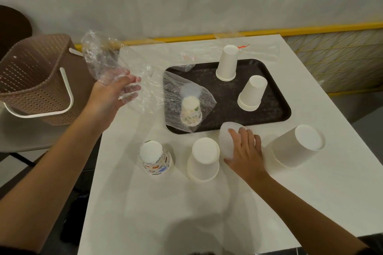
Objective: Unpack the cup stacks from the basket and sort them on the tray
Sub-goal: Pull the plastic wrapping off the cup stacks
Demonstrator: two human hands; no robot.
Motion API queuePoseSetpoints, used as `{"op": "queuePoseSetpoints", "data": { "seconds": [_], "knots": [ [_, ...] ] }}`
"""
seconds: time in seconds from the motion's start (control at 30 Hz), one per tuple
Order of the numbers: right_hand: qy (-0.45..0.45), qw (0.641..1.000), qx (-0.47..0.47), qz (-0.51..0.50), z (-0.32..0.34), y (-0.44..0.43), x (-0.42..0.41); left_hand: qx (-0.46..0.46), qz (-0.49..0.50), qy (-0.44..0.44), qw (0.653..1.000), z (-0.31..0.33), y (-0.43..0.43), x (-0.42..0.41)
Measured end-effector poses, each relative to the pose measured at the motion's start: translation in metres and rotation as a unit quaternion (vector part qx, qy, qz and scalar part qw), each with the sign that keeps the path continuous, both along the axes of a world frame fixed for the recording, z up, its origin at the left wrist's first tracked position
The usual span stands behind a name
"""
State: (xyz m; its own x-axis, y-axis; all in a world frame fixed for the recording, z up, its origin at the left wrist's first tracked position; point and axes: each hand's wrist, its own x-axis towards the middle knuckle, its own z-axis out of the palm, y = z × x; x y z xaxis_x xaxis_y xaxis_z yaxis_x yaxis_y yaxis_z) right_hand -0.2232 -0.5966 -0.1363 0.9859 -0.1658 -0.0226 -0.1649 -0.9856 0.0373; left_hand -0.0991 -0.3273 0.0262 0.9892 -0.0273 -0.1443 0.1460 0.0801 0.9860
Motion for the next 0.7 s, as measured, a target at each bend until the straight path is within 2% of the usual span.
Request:
{"op": "queuePoseSetpoints", "data": {
  "seconds": [0.13, 0.27, 0.7],
  "knots": [
    [-0.004, 1.0, 0.024, 0.01, -0.004, 0.003, -0.008, -0.008, -0.012, 0.001, 1.0, -0.001, -0.002, 0.001],
    [-0.049, 0.998, 0.019, 0.039, -0.006, 0.002, -0.014, -0.017, -0.017, 0.004, 1.0, -0.001, -0.002, 0.002],
    [-0.124, 0.985, -0.045, 0.112, -0.016, 0.0, -0.023, -0.032, -0.012, -0.002, 0.999, 0.004, -0.002, -0.005]
  ]
}}
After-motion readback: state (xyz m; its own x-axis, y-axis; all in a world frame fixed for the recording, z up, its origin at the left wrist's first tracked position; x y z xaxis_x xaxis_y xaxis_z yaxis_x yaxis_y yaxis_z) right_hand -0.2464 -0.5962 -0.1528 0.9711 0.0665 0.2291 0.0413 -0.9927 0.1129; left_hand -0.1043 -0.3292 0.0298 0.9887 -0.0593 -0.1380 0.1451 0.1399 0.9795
